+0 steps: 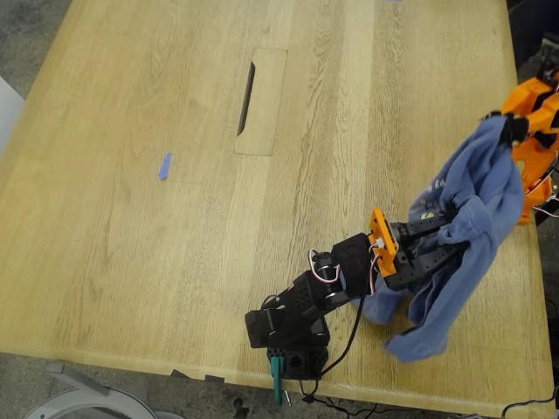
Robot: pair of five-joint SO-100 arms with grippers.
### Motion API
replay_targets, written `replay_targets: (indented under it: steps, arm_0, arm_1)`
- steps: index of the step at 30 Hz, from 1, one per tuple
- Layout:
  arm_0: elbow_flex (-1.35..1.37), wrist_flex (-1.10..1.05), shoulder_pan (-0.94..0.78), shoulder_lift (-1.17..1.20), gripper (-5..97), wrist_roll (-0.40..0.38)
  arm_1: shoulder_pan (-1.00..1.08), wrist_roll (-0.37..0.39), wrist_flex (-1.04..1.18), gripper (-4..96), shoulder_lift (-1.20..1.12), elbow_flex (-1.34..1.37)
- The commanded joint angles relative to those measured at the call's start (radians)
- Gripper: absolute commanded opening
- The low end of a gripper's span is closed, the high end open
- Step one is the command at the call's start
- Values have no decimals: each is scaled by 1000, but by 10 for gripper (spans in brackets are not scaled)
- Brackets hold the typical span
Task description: Fold a T-shirt
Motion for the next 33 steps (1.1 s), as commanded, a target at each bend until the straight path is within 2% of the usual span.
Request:
replay_targets:
  steps: [1, 6, 12, 20, 28, 33]
  arm_0:
    - [-78, 78, -51, 34, -2, -55]
    - [-150, 318, -164, 32, -2, -195]
    - [-175, 575, -244, 75, -3, -278]
    - [-110, 808, -307, 173, -3, -339]
    - [104, 882, -359, 288, -3, -365]
    - [341, 873, -417, 431, -3, -354]
  arm_1:
    - [-12, 17, 31, 1, 52, 49]
    - [-18, 49, 75, 1, 124, 166]
    - [-17, 83, 189, 1, 195, 252]
    - [12, 109, 256, 1, 299, 413]
    - [48, 106, 124, 1, 462, 801]
    - [138, 63, -35, 1, 541, 1055]
